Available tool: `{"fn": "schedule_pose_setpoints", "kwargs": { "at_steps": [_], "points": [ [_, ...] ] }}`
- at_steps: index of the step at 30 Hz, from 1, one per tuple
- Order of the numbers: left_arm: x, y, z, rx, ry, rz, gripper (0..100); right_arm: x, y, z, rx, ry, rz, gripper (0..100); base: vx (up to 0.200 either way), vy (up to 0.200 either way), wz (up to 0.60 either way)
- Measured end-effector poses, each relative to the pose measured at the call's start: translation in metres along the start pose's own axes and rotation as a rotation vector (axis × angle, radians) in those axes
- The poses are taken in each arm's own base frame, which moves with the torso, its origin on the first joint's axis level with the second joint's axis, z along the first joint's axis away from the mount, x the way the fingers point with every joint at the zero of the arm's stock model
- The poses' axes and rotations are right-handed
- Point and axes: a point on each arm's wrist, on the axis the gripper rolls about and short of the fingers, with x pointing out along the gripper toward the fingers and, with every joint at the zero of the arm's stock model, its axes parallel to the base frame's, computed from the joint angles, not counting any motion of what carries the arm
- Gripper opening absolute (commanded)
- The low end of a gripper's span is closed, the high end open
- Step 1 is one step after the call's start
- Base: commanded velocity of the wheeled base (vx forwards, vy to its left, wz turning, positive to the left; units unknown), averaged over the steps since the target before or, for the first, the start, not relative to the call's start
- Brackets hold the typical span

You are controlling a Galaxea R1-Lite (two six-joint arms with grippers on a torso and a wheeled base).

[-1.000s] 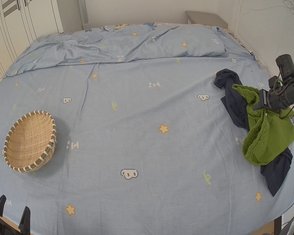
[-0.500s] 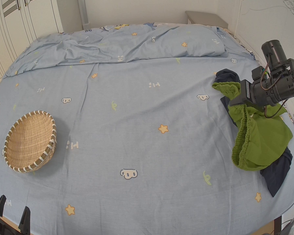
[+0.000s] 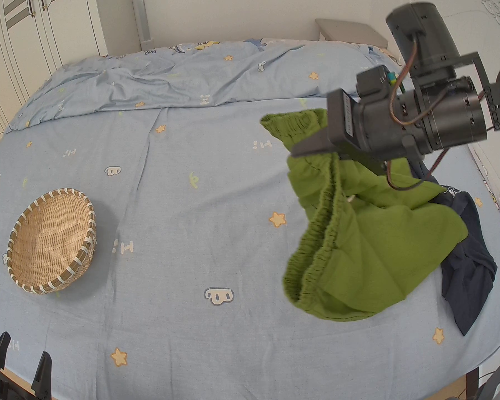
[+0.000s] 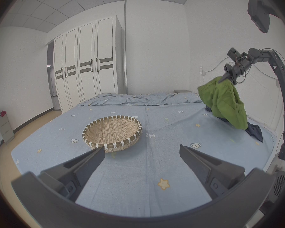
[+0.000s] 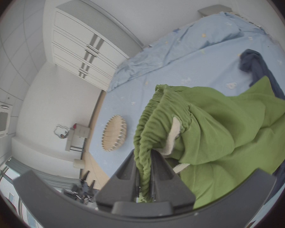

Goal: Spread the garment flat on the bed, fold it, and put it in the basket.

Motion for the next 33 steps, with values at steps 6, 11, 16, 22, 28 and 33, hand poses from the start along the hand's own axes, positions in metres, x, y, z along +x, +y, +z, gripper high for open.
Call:
{"fn": "schedule_pose_setpoints", "kwargs": {
  "at_steps": [6, 11, 16, 22, 28, 33],
  "points": [
    [0.0, 0.0, 0.0, 0.0, 0.0, 0.0, 100, 0.024, 0.044, -0.003, -0.005, 0.014, 0.109, 0, 0.0, 0.0, 0.0],
    [0.0, 0.0, 0.0, 0.0, 0.0, 0.0, 100, 0.065, 0.049, -0.018, -0.004, 0.08, 0.083, 0, 0.0, 0.0, 0.0],
    [0.0, 0.0, 0.0, 0.0, 0.0, 0.0, 100, 0.1, 0.04, -0.026, 0.002, 0.118, 0.046, 100, 0.0, 0.0, 0.0],
    [0.0, 0.0, 0.0, 0.0, 0.0, 0.0, 100, 0.129, 0.028, -0.03, 0.011, 0.118, 0.03, 100, 0.0, 0.0, 0.0],
    [0.0, 0.0, 0.0, 0.002, 0.001, 0.0, 100, 0.141, 0.018, -0.032, 0.023, 0.14, -0.002, 100, 0.0, 0.0, 0.0],
    [0.0, 0.0, 0.0, 0.008, 0.001, -0.003, 100, 0.142, 0.011, -0.031, 0.038, 0.153, -0.022, 100, 0.0, 0.0, 0.0]
  ]
}}
